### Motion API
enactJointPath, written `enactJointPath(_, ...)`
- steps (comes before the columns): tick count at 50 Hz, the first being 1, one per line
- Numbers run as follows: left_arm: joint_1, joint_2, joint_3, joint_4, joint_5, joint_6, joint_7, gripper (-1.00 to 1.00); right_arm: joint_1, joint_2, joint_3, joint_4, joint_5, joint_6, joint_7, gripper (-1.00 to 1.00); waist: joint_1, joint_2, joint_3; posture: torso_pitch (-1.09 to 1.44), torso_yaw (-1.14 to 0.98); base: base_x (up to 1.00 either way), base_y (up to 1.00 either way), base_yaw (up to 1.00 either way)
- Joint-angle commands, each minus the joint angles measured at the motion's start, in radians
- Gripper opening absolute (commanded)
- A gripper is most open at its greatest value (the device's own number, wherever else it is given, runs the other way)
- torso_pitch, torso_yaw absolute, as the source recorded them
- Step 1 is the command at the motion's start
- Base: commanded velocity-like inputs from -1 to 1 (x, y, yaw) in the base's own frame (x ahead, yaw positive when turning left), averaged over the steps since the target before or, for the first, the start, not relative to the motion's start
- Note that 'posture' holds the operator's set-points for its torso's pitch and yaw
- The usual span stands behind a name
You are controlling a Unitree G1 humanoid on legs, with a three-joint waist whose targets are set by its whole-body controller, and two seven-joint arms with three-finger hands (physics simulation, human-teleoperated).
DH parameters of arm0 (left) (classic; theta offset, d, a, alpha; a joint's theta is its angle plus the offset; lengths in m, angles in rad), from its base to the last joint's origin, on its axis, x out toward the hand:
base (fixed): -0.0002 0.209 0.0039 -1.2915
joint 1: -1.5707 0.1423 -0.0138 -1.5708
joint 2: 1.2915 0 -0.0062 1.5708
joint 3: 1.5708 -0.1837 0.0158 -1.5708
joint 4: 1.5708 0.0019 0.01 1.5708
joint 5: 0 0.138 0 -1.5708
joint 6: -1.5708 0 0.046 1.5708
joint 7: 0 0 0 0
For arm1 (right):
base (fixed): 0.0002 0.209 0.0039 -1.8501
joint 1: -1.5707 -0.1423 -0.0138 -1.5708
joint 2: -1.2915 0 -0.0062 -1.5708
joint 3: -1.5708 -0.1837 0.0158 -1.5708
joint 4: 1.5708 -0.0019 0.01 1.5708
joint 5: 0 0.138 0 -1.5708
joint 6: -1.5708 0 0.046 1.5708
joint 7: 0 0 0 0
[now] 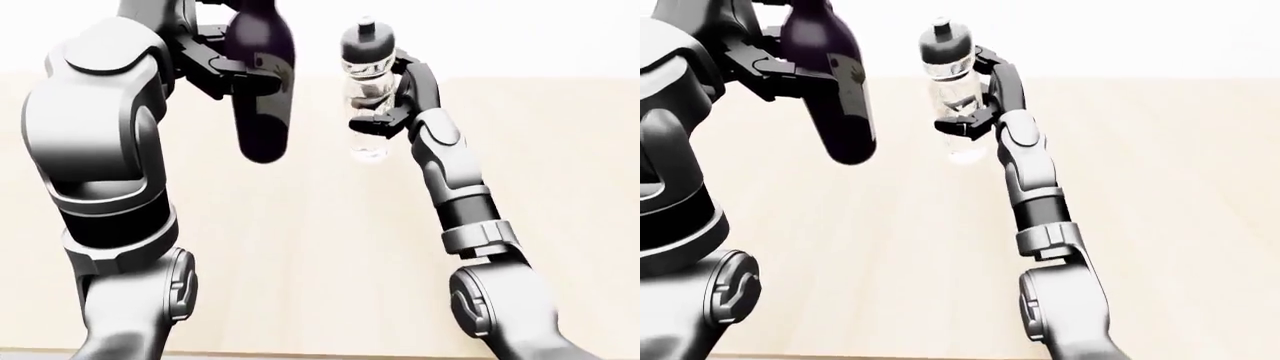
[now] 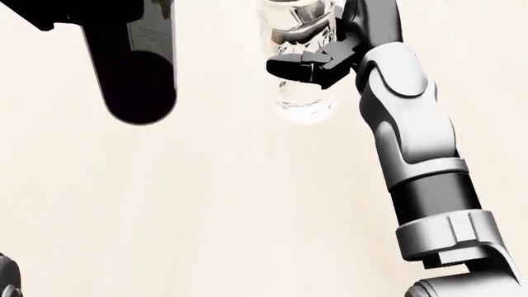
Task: Move the drinks to the dining counter.
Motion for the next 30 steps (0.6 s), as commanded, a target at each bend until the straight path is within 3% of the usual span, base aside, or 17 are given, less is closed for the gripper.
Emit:
enactJointPath(1,-0.052,0.011,0.028,-0.041,0.006,-0.056,0.016,-1.0,-0.045,-0.008,-0.012,-0.033,0.012,-0.078,0.005,-1.0,-0.001,0.005,-0.044,0.0,0.0,0.0,0.0,0.0)
enactJointPath(27,-0.03,0.012,0.032,-0.043,0.012,-0.069,0.012,-1.0,-0.06,-0.005,-0.019,0.295,0.014,-0.261,0.014,-1.0,-0.002,0.007,-0.045,0.0,0.0,0.0,0.0,0.0)
enactJointPath(29,-0.03,0.013,0.032,-0.043,0.012,-0.069,0.012,-1.0,-0.058,-0.006,-0.018,0.292,0.01,-0.261,0.014,-0.95,-0.001,0.007,-0.046,0.0,0.0,0.0,0.0,0.0)
enactJointPath(30,-0.029,0.012,0.032,-0.044,0.012,-0.069,0.013,-1.0,-0.058,-0.006,-0.018,0.296,0.007,-0.264,0.015,-0.77,-0.001,0.007,-0.046,0.0,0.0,0.0,0.0,0.0)
